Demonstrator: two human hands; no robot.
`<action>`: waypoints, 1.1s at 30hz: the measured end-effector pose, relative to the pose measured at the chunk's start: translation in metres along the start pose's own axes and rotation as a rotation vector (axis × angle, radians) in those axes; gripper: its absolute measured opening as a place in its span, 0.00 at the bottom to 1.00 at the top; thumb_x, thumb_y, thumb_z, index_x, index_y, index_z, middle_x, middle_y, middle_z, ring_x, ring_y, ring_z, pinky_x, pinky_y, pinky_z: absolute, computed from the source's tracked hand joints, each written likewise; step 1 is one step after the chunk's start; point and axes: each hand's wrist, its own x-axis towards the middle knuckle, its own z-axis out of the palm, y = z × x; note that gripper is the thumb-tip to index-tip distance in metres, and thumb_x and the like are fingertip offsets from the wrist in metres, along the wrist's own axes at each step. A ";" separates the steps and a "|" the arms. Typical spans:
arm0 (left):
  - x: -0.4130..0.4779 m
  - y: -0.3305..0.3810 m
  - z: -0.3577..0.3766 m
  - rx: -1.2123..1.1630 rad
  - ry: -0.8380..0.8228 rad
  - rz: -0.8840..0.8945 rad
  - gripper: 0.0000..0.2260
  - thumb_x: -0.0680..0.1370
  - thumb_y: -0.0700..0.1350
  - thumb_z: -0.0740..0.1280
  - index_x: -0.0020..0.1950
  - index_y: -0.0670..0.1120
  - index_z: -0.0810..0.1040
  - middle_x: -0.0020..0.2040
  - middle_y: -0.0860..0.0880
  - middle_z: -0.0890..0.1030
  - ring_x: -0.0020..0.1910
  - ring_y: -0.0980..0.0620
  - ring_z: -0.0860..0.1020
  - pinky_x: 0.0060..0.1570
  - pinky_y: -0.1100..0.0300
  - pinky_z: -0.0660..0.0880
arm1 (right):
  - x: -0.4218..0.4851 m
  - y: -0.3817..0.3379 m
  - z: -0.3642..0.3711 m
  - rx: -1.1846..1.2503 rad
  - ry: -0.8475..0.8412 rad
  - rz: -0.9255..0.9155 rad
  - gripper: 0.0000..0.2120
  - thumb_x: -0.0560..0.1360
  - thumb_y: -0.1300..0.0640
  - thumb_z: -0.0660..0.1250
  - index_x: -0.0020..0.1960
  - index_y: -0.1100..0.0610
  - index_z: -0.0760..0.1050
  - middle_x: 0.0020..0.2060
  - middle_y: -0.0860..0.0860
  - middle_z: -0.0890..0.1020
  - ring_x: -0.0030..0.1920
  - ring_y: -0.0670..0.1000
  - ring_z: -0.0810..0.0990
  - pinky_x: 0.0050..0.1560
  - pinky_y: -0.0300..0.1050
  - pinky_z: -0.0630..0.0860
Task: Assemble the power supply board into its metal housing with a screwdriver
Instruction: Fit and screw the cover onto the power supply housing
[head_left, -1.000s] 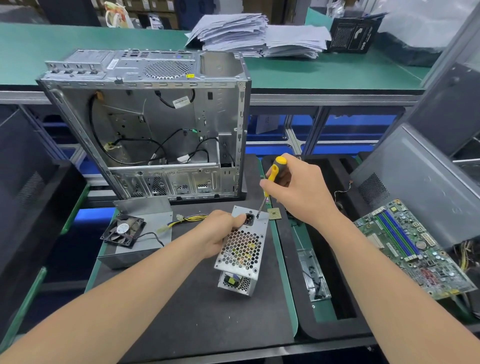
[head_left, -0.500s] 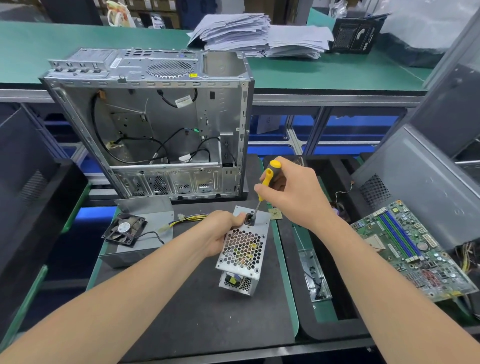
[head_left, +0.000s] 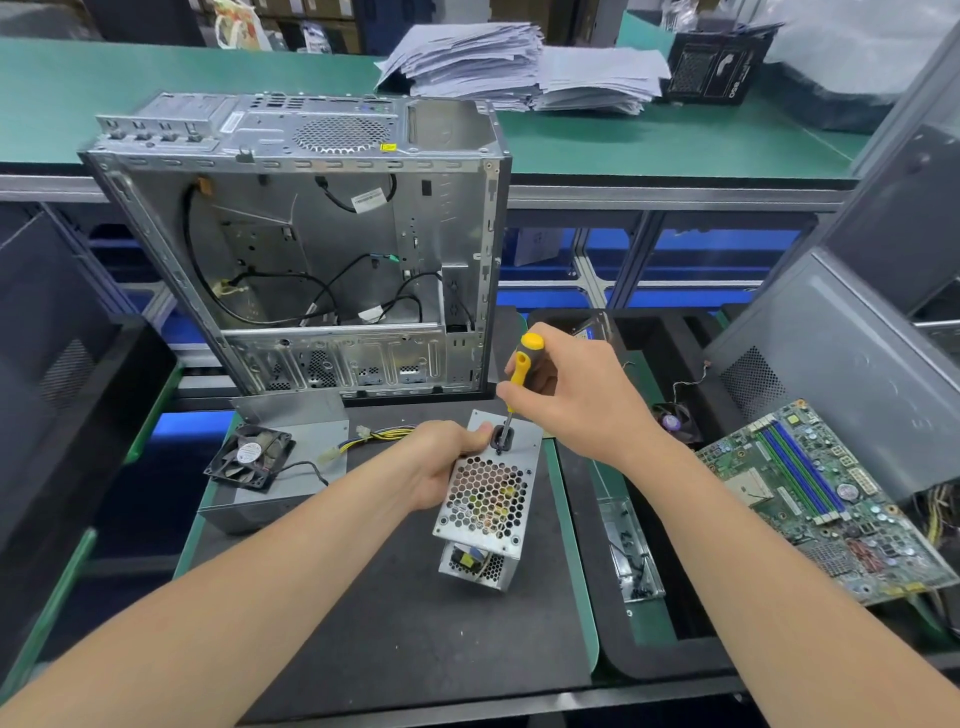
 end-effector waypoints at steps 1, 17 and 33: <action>0.000 0.000 0.000 0.000 -0.003 -0.002 0.10 0.83 0.43 0.68 0.58 0.38 0.80 0.49 0.40 0.87 0.42 0.44 0.87 0.45 0.49 0.80 | 0.000 0.000 0.000 -0.010 -0.009 -0.007 0.09 0.77 0.52 0.75 0.49 0.54 0.77 0.40 0.46 0.83 0.42 0.47 0.83 0.48 0.52 0.82; -0.001 0.004 0.000 0.060 -0.019 -0.009 0.09 0.82 0.44 0.69 0.55 0.38 0.80 0.42 0.43 0.87 0.38 0.46 0.86 0.41 0.51 0.80 | 0.008 -0.001 -0.008 0.014 -0.224 -0.183 0.15 0.77 0.60 0.66 0.58 0.42 0.71 0.45 0.44 0.81 0.41 0.50 0.81 0.41 0.49 0.80; -0.006 -0.005 -0.009 0.140 -0.190 0.149 0.08 0.83 0.36 0.65 0.60 0.36 0.81 0.49 0.43 0.87 0.43 0.51 0.86 0.40 0.59 0.81 | 0.012 -0.011 -0.006 -0.331 -0.058 -0.290 0.21 0.78 0.39 0.70 0.42 0.52 0.64 0.28 0.45 0.70 0.29 0.48 0.71 0.30 0.47 0.70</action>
